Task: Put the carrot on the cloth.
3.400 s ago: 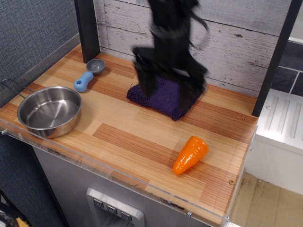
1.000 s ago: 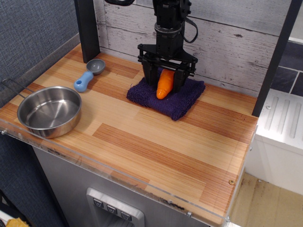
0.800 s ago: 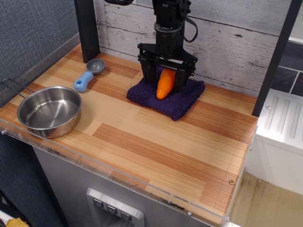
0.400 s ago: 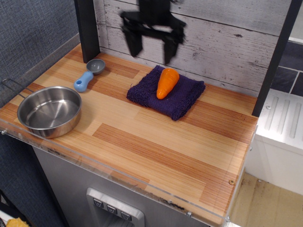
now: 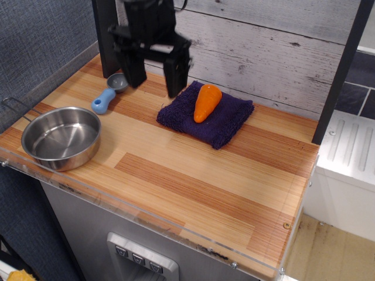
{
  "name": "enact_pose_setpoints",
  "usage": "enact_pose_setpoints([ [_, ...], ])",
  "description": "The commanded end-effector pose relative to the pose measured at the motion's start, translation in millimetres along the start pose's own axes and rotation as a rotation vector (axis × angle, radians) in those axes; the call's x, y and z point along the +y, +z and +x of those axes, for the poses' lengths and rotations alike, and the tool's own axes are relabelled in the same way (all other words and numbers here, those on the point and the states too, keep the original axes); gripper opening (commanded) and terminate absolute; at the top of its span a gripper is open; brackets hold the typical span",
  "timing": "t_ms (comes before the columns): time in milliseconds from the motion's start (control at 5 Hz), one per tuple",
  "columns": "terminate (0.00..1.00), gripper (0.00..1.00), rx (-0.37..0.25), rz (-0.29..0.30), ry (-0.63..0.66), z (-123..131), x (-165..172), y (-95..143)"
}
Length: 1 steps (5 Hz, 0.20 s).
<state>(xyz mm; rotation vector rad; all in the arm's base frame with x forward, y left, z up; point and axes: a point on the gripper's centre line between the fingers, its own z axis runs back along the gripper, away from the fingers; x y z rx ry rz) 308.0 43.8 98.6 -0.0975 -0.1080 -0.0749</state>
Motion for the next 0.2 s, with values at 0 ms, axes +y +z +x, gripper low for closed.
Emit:
enact_pose_setpoints([
  [0,1.0,1.0,-0.041,0.019,-0.025,-5.3,9.0,21.8],
])
